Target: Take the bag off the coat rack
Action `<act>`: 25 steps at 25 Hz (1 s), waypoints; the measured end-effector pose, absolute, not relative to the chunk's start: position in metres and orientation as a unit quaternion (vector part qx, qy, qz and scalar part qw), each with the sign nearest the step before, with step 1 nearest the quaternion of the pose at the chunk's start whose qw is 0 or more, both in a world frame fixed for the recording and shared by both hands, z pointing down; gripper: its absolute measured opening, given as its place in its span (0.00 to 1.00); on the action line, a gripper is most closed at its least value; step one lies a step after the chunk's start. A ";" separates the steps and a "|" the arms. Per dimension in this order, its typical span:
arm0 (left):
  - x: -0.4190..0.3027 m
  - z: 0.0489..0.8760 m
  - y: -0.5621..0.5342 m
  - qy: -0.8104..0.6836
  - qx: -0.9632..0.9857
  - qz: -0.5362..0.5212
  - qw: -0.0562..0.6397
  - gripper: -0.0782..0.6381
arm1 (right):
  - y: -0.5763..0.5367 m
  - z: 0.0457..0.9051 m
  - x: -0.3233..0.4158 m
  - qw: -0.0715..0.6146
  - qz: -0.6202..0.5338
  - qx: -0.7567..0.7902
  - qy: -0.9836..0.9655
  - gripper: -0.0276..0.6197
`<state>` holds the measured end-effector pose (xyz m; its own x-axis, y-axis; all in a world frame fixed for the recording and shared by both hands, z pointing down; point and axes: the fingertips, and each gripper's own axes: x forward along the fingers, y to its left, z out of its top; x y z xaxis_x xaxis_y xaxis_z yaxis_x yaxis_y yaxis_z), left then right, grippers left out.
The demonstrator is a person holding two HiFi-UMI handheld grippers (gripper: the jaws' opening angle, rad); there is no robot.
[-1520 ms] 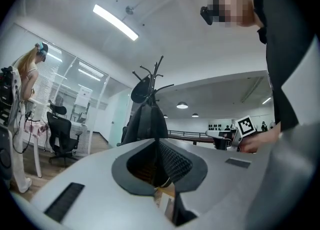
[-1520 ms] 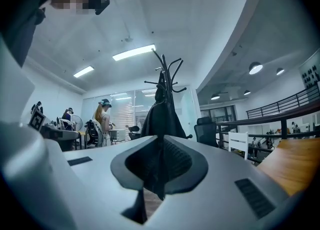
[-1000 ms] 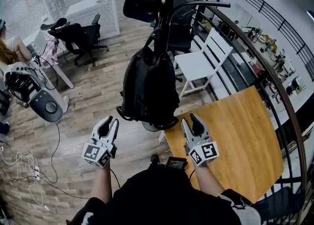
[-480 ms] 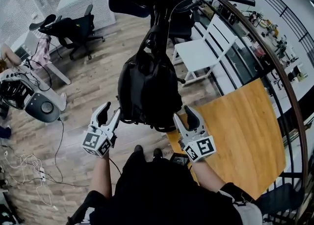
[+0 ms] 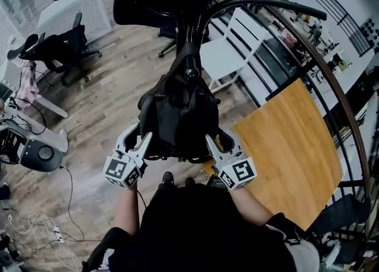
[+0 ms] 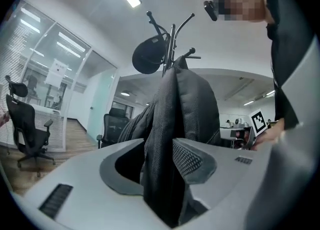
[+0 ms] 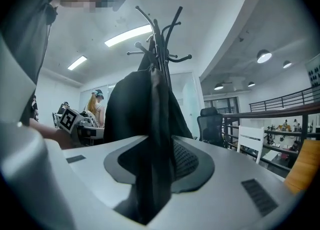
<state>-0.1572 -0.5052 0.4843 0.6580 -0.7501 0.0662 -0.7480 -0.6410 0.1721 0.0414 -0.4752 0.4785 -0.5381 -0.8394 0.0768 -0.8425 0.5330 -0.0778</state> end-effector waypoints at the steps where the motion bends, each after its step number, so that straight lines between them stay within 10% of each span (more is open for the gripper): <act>1: -0.156 0.484 -0.507 -0.405 0.909 -0.010 0.095 0.35 | -0.476 0.479 0.041 0.017 0.049 0.482 -0.875 0.26; 25: -0.144 0.488 -0.495 -0.334 0.937 -0.016 0.100 0.22 | -0.469 0.481 0.035 0.000 0.059 0.469 -0.881 0.15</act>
